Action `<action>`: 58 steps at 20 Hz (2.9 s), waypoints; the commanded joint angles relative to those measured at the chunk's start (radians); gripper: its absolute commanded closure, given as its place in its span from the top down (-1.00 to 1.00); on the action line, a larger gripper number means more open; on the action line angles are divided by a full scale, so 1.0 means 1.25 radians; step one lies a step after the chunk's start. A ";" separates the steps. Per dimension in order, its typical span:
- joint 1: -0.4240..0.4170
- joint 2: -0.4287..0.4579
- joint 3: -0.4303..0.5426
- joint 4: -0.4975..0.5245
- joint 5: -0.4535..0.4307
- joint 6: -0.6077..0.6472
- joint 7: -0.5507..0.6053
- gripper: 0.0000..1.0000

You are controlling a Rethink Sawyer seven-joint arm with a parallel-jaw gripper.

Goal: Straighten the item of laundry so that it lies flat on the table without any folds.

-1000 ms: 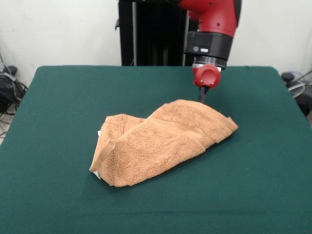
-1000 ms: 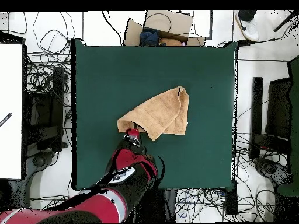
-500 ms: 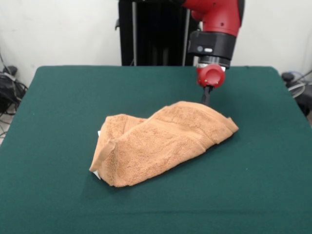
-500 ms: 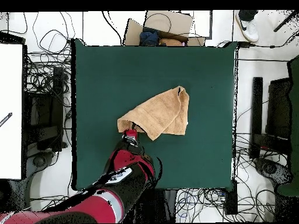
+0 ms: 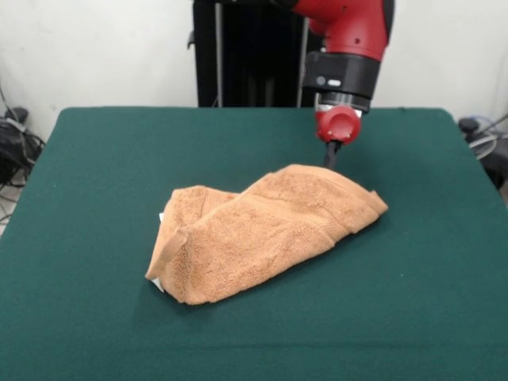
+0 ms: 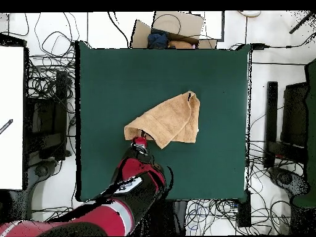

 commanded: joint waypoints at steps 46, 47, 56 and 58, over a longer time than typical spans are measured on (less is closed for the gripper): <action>-0.073 0.078 0.072 -0.189 -0.064 0.060 0.133 1.00; -0.071 0.075 0.071 -0.189 -0.066 0.064 0.133 1.00; -0.047 0.036 0.041 -0.173 -0.066 0.091 0.126 1.00; -0.034 0.042 0.018 -0.171 -0.056 0.076 0.119 1.00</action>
